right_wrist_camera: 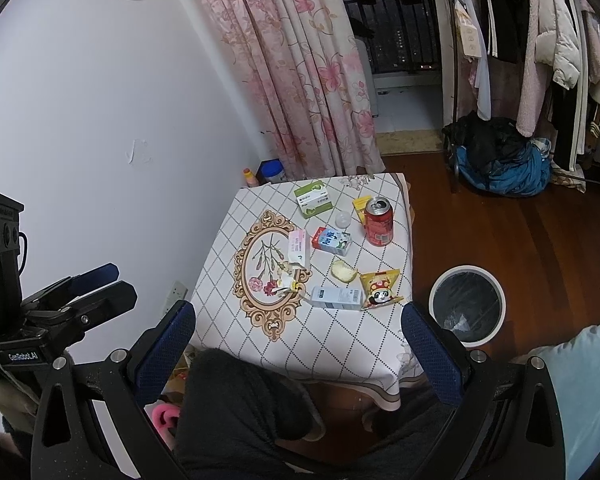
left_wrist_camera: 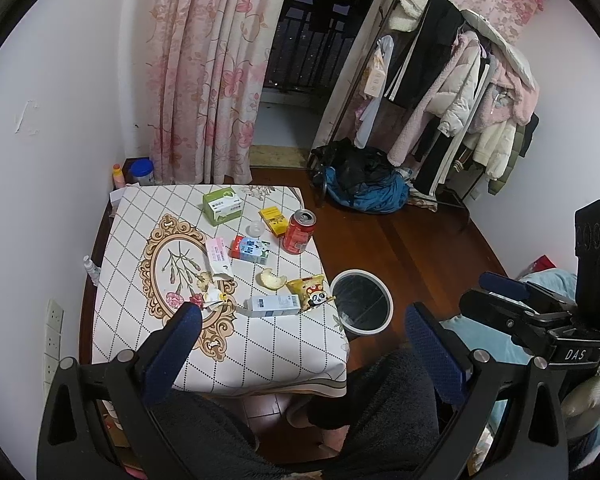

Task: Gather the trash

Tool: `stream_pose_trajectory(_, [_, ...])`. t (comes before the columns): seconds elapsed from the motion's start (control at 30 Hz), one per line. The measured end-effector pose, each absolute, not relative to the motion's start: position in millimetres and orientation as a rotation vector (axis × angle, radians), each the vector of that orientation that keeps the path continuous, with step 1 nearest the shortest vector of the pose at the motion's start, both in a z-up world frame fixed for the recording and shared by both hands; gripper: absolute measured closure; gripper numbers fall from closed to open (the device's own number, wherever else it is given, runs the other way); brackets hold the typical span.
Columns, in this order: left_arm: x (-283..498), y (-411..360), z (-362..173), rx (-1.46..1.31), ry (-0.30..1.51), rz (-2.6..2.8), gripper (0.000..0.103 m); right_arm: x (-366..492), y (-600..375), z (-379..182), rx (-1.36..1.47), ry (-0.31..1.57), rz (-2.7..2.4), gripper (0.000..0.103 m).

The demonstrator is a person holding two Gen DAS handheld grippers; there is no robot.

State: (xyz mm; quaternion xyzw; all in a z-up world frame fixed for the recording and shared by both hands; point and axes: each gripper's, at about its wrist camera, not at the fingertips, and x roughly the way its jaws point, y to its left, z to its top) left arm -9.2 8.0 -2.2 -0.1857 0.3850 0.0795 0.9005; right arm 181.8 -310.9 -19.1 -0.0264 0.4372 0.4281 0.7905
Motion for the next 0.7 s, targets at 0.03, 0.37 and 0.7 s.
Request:
stream_pose_trajectory(0.03, [-9.3, 8.0, -2.2, -0.385, 0.797, 0.164, 0.000, 181.6, -310.8, -19.1, -0.057, 0.941, 0.920, 0.000])
stream_pose_trajectory(0.37, [-3.0, -2.3, 4.9, -0.378, 0.799, 0.160, 0.000, 183.3, -314.3, -15.7, -0.058, 0.937, 0.918, 0.000])
stream_pose_trajectory(0.7, [-3.1, -3.3, 5.3, -0.379, 0.798, 0.160, 0.000, 182.9, -312.4, -12.8, -0.059, 0.935, 0.915, 0.000])
